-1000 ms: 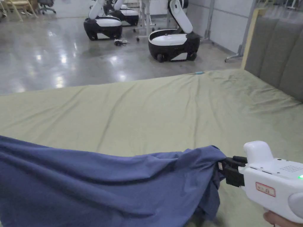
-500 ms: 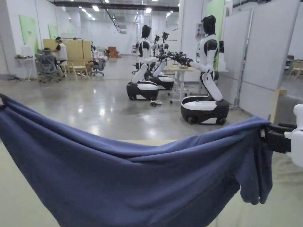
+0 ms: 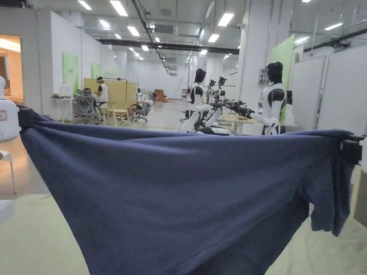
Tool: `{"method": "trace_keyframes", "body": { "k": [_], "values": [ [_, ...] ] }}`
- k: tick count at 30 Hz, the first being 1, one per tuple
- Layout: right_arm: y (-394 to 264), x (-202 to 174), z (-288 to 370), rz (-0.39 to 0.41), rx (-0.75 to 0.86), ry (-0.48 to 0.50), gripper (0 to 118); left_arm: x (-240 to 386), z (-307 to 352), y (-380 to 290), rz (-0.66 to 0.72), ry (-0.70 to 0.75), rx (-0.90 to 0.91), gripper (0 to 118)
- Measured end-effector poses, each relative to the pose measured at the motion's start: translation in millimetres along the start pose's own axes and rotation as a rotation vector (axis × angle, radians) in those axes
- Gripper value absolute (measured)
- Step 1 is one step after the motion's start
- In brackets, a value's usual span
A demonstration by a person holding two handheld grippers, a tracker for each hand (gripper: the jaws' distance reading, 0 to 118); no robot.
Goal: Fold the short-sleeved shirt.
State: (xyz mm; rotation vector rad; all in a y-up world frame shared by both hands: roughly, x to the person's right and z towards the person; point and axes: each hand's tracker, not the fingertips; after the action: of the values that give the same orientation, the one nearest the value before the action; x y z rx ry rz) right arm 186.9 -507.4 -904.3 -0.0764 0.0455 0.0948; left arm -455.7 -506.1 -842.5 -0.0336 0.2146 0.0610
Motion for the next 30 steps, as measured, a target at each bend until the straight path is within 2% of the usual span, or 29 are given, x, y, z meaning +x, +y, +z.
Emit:
{"method": "trace_keyframes", "body": {
  "k": [2, 5, 7, 10, 18, 21, 24, 29, 30],
  "values": [
    [-1.5, -4.6, -19.7, -0.027, 0.015, 0.013, 14, 8.4, -16.2, -3.6, -0.074, 0.034, -0.003, 1],
    [1.1, -13.1, -54.6, -0.121, 0.001, 0.022, 14, 23.7, -40.7, -8.5, -0.153, 0.061, 0.013, 1],
    [2.4, -19.5, -78.3, -0.100, 0.016, 0.002, 14, 30.9, -63.5, -12.3, -0.175, 0.087, 0.028, 1],
    [1.4, -31.2, -114.7, -0.004, 0.067, -0.038, 14, 42.3, -88.4, -16.8, -0.176, 0.092, 0.035, 1],
    [-9.1, -24.7, -200.1, -0.035, 0.098, -0.089, 14, 68.5, -172.3, -45.9, -0.180, 0.093, 0.028, 1],
    [-34.5, -22.5, -229.7, 0.001, 0.049, -0.104, 14, 79.7, -201.0, -73.5, -0.170, 0.089, 0.009, 1],
    [-73.3, -24.5, -252.2, 0.004, -0.012, -0.098, 14, 93.9, -219.9, -116.8, -0.131, 0.091, -0.038, 1],
    [-153.9, -28.6, -264.4, -0.025, -0.118, -0.077, 14, 105.9, -228.9, -192.5, -0.131, 0.079, -0.137, 1],
    [-172.3, -26.1, -262.9, -0.066, -0.146, -0.061, 14, 109.8, -226.6, -209.2, -0.148, 0.109, -0.182, 1]
  ]
}}
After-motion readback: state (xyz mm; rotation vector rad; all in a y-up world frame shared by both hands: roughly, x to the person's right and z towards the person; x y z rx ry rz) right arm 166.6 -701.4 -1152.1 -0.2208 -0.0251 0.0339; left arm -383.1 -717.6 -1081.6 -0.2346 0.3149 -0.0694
